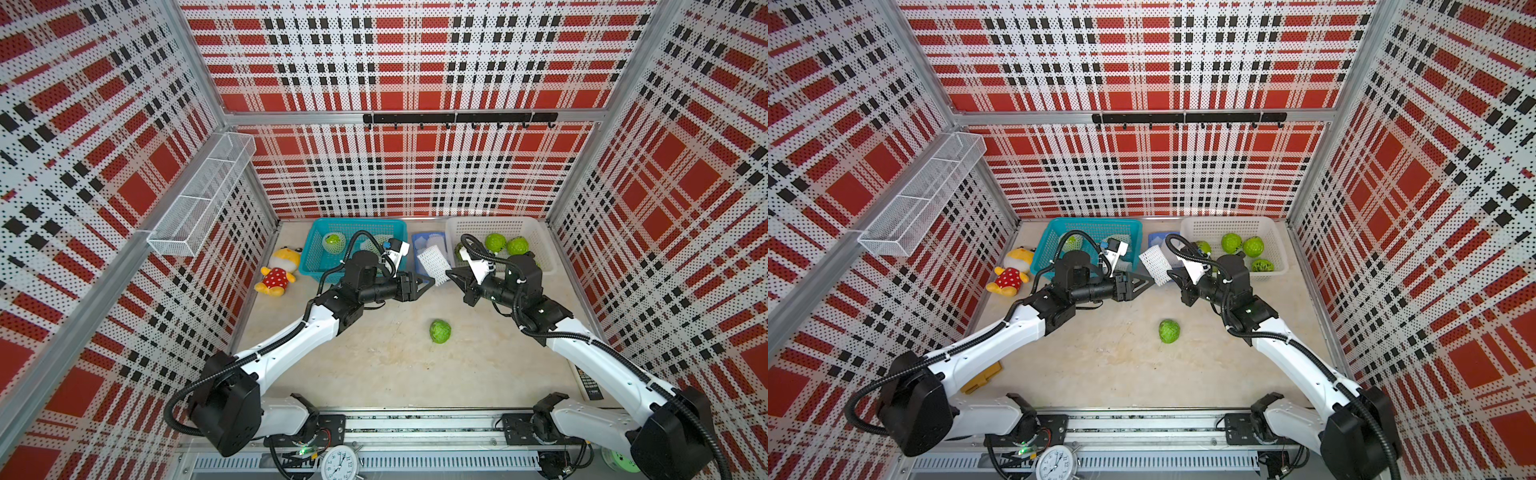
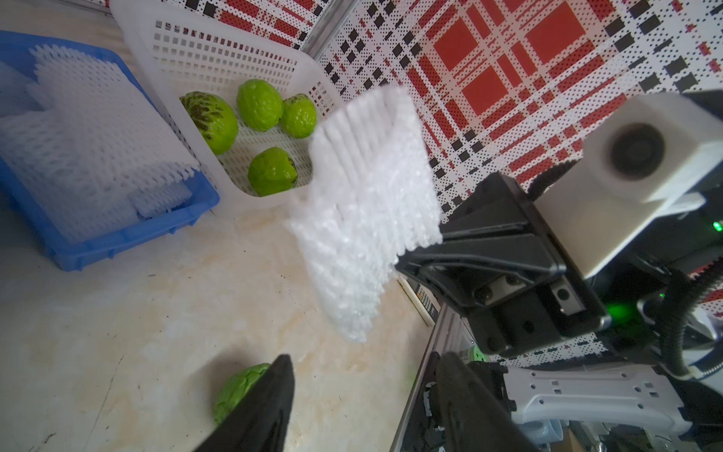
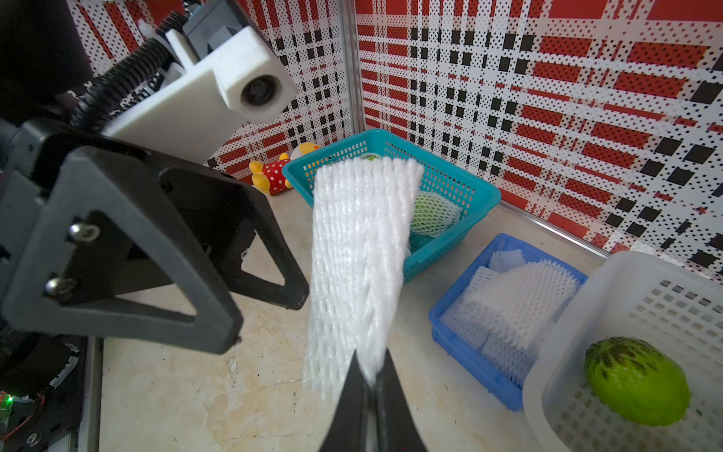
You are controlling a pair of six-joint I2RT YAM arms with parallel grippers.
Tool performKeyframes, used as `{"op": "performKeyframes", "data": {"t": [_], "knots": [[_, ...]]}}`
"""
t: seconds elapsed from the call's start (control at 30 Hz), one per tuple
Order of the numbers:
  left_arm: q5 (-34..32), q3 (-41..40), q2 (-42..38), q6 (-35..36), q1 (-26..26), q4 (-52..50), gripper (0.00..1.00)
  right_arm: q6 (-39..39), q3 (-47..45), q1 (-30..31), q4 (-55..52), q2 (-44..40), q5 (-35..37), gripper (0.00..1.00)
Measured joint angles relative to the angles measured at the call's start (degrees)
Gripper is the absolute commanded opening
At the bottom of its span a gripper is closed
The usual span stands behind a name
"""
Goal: Sleeve custard apples in foam nets
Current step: Pick up the foam net from the storage box.
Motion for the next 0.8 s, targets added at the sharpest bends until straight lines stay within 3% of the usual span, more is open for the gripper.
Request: {"op": "performKeyframes", "data": {"t": [0.17,0.43,0.63,0.77,0.8], "knots": [[-0.8,0.1,2.2,-1.2,0.0,2.6,0.43,0.0,0.0,0.7,0.0,0.0,0.1,0.01],[-1.2,0.3,4.7,-2.4,0.0,4.0,0.14,-0.2,0.0,1.6,0.0,0.0,0.9,0.02],[-1.3,0.8,4.7,-2.6,0.0,4.9,0.00,-0.5,0.0,1.6,-0.1,0.0,1.6,0.05],[-1.3,1.1,4.7,-2.7,-0.1,5.2,0.00,-0.9,0.0,1.6,-0.3,0.0,2.2,0.15],[-1.3,1.1,4.7,-2.7,-0.1,5.2,0.00,-1.1,0.0,1.6,-0.5,0.0,2.4,0.23]]}}
